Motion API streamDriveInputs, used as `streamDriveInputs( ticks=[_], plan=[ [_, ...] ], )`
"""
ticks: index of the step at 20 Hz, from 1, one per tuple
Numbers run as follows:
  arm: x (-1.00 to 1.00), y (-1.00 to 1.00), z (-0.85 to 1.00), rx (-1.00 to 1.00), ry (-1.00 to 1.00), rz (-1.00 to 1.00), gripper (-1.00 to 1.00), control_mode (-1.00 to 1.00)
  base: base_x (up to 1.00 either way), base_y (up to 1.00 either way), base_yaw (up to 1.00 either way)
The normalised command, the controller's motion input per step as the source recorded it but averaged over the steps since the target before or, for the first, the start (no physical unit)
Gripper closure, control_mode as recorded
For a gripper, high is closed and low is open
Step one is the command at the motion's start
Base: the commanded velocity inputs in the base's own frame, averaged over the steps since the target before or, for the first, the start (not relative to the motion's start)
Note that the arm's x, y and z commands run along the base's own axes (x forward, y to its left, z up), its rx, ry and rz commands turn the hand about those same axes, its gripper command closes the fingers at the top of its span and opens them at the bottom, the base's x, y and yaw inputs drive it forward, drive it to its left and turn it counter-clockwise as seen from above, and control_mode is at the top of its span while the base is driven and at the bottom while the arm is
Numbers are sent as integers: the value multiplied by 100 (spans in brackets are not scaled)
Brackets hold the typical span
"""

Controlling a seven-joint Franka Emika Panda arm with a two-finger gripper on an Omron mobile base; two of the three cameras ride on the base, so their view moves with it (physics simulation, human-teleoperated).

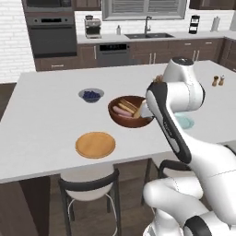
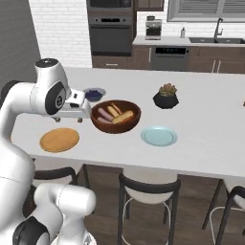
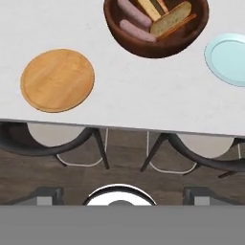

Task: Place one bun and one sausage from the bowl on each plate.

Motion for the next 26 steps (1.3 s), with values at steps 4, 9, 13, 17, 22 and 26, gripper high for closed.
streamDriveInputs(
  ticks=[4,9,13,17,22,26],
  plan=[
    [0,0,0,0,0,0,-100,100,82,3,-3],
    [37,-16,-5,0,0,-7,-100,-100,52,0,-1],
    [100,-72,-34,1,2,-30,-100,-100,0,0,0],
    [100,-63,-66,0,4,-38,-100,-100,0,0,0],
    [100,-24,-71,0,2,-50,-100,-100,0,0,0],
    [97,31,-17,0,0,-21,-100,-100,0,0,0]
  ],
)
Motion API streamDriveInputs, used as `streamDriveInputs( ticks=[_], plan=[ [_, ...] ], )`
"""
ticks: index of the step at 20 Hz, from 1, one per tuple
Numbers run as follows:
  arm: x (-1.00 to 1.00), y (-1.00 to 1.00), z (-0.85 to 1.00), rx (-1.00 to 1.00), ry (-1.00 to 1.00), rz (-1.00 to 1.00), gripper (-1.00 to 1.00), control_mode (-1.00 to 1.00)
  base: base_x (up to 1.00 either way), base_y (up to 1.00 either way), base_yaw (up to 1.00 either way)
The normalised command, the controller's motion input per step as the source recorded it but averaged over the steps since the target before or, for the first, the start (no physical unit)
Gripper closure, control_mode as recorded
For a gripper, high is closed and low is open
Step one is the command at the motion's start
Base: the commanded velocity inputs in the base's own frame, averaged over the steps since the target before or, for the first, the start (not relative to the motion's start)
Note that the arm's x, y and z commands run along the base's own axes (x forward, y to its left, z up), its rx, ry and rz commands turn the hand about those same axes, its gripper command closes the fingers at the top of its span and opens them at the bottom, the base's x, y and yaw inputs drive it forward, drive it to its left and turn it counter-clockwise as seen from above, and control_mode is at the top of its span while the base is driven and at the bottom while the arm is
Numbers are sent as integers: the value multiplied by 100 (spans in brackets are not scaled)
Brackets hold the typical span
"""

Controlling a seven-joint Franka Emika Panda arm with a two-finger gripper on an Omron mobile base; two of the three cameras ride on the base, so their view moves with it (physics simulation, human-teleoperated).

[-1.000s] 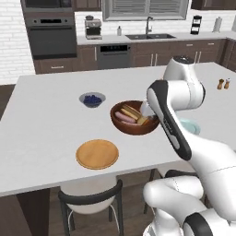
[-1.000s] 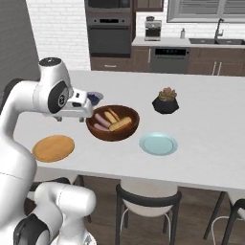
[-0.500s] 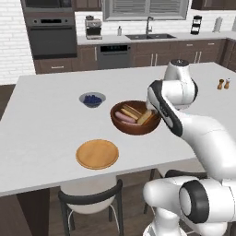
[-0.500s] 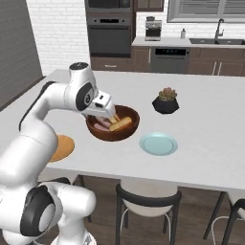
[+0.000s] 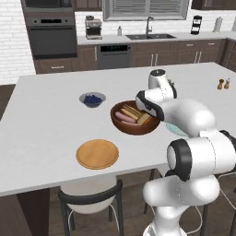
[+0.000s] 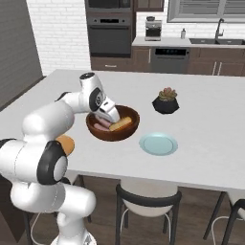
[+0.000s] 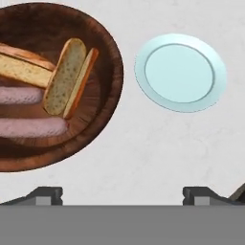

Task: Place one bun and one sausage from the bowl on each plate.

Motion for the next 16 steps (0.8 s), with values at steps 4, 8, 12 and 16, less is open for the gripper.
streamDriveInputs(
  ticks=[4,8,12,16],
  plan=[
    [77,5,-16,0,2,0,-100,-100,0,0,0],
    [39,-4,-68,0,18,0,-100,-100,0,0,0],
    [37,-5,-32,0,-2,0,-100,-100,0,0,0],
    [21,-15,-47,0,-1,0,-100,-100,0,0,0]
  ],
)
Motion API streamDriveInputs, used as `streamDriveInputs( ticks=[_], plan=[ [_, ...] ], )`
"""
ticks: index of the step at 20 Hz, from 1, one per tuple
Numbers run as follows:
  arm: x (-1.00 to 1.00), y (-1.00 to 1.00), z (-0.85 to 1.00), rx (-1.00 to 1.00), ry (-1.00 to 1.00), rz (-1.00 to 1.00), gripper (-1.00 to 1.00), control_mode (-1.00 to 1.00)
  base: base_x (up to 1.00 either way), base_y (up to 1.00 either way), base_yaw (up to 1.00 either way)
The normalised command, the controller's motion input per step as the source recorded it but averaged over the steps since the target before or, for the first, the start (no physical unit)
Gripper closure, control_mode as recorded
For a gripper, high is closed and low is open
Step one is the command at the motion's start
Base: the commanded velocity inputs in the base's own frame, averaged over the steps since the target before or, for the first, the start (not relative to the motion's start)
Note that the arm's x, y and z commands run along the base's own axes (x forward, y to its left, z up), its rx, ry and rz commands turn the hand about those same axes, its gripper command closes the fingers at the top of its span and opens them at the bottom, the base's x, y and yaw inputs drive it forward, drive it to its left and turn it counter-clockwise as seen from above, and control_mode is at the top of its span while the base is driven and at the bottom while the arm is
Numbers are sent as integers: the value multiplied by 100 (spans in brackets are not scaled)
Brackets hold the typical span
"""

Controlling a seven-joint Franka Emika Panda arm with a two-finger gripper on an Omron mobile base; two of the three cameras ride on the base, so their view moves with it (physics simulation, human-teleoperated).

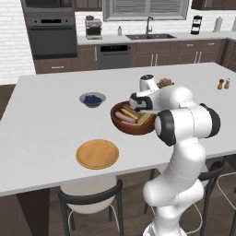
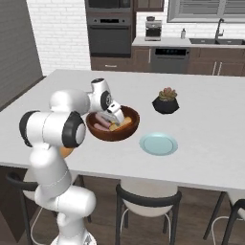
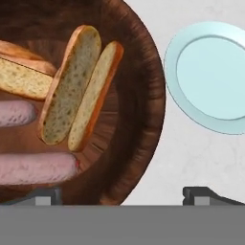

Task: Place one bun and one sausage from the bowl on each plate.

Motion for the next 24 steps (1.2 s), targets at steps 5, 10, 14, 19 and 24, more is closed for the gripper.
streamDriveInputs(
  ticks=[5,10,14,19,24],
  plan=[
    [16,-10,-39,0,0,0,-100,-100,0,0,0],
    [51,0,-13,0,-1,0,-100,-100,0,0,0],
    [36,0,-2,0,0,0,-100,-100,0,0,0],
    [12,0,-16,0,0,0,-100,-100,0,0,0],
    [2,0,-34,0,0,0,-100,-100,0,0,0]
  ],
)
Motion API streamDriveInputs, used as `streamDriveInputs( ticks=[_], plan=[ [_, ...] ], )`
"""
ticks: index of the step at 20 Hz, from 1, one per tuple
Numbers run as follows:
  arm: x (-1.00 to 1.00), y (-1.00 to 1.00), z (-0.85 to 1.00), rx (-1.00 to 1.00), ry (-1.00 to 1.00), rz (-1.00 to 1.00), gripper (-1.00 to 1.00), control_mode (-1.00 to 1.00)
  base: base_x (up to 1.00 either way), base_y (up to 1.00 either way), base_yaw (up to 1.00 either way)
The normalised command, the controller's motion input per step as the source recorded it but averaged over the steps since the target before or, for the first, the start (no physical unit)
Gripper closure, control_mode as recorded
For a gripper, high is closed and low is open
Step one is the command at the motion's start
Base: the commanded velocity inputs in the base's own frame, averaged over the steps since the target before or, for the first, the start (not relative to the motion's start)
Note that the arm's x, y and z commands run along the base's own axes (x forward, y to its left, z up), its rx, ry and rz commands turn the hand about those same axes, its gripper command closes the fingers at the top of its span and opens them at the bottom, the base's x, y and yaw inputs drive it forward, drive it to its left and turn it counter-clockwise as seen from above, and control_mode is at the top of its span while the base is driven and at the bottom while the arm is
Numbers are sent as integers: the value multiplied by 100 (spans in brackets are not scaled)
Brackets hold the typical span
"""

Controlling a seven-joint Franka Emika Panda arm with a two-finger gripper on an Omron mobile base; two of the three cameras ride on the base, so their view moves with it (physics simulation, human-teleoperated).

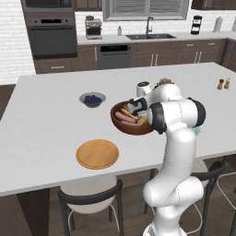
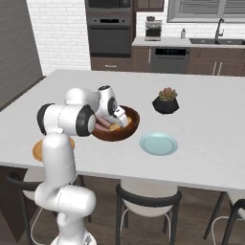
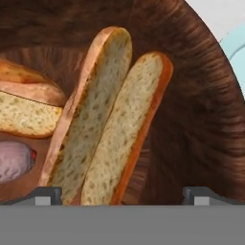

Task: Place one bun and one sausage from the bowl on each plate.

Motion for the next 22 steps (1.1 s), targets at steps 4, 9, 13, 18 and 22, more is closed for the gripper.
streamDriveInputs(
  ticks=[4,9,13,18,22],
  plan=[
    [20,0,-19,0,0,0,-100,-100,0,0,0],
    [6,0,0,0,0,0,-100,-100,0,0,0],
    [8,0,0,0,0,0,-100,-100,0,0,0],
    [16,0,0,0,-2,0,-100,-100,0,0,0],
    [14,0,-2,0,-5,-4,-100,-100,0,0,0]
  ],
)
